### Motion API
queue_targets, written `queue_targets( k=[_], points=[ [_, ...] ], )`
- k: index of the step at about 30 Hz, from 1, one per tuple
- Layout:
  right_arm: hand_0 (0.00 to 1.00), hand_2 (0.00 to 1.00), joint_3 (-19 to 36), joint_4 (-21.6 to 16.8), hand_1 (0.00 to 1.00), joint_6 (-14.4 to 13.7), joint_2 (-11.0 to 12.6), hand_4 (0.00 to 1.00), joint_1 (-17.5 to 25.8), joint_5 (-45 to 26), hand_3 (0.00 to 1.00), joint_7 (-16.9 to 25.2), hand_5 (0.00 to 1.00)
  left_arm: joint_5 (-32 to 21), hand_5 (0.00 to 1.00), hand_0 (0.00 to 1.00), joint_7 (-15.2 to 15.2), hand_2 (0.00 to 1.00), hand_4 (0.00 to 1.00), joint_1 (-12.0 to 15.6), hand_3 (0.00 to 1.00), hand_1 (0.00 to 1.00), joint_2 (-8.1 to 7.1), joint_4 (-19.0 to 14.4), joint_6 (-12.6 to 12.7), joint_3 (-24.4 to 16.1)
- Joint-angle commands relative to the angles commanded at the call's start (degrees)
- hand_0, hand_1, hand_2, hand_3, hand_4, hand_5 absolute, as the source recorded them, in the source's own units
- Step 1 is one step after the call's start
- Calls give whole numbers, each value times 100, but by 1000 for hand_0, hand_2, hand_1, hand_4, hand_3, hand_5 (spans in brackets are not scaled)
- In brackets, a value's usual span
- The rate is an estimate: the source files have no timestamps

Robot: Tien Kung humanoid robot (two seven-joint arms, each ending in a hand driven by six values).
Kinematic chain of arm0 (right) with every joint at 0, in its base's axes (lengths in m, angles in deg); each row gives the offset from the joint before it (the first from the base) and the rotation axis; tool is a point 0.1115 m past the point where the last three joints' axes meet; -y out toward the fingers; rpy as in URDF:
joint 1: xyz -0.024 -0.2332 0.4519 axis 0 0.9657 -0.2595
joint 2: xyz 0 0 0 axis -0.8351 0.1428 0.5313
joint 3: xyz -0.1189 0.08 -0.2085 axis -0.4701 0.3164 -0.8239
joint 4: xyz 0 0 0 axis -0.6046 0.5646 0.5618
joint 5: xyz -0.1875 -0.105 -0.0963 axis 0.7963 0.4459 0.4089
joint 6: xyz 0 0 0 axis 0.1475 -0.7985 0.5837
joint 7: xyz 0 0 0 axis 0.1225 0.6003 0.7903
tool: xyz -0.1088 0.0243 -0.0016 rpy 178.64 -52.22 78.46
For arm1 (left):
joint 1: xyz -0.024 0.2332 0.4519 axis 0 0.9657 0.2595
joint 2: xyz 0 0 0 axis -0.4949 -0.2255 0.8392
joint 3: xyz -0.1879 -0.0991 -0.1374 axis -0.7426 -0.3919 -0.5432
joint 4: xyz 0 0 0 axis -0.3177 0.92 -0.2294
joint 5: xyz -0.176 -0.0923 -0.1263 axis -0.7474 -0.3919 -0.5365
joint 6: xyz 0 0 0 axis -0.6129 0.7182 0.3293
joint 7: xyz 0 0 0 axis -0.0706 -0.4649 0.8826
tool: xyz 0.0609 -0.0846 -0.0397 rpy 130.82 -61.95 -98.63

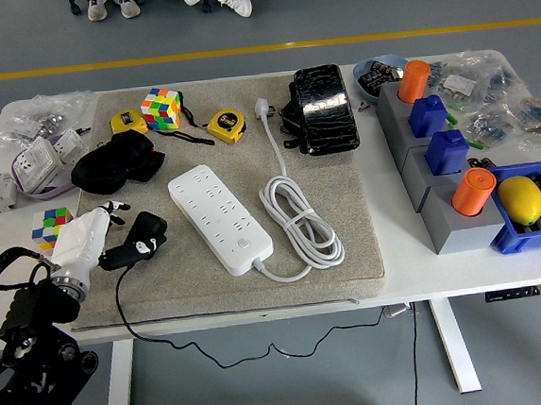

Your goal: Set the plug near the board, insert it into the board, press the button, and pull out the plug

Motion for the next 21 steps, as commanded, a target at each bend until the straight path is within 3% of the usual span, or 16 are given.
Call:
queue_targets(
  k=[2, 3, 8, 9, 14, 15, 20, 21],
  points=[
    [546, 551, -7, -1, 599, -3, 4, 846, -2, 1, 510, 4, 397, 16, 683, 575, -15, 561, 998, -15, 720, 573, 11, 36, 48, 27],
    [545, 550, -21, 0, 599, -3, 5, 844, -1, -5, 509, 4, 396, 22, 619, 453, -23, 480, 998, -28, 668, 469, 20, 67, 75, 43],
    [545, 550, -56, 3, 599, -7, 5, 844, 3, -21, 509, 7, 396, 41, 619, 453, -32, 480, 998, -115, 668, 469, 80, 211, 179, 98],
    [546, 550, -52, 1, 598, -8, 6, 844, 6, -17, 509, 9, 395, 51, 473, 371, -40, 415, 998, -127, 617, 374, 94, 230, 218, 104],
    [546, 550, -28, -3, 598, -17, 9, 844, 6, -3, 509, 20, 395, 220, 473, 371, -44, 415, 998, -191, 617, 374, 157, 302, 396, 124],
    [545, 549, -20, -2, 596, -19, 7, 840, 8, -2, 508, 23, 395, 282, 317, 236, -33, 371, 998, -199, 518, 278, 165, 302, 410, 129],
    [545, 549, 20, 2, 596, -39, 3, 840, 21, 0, 508, 45, 395, 566, 317, 236, 95, 371, 998, -236, 518, 278, 203, 318, 374, 150],
    [546, 548, 24, 2, 595, -38, 3, 840, 22, 1, 507, 45, 394, 597, 229, 213, 120, 382, 998, -236, 514, 291, 206, 322, 354, 152]
  ],
)
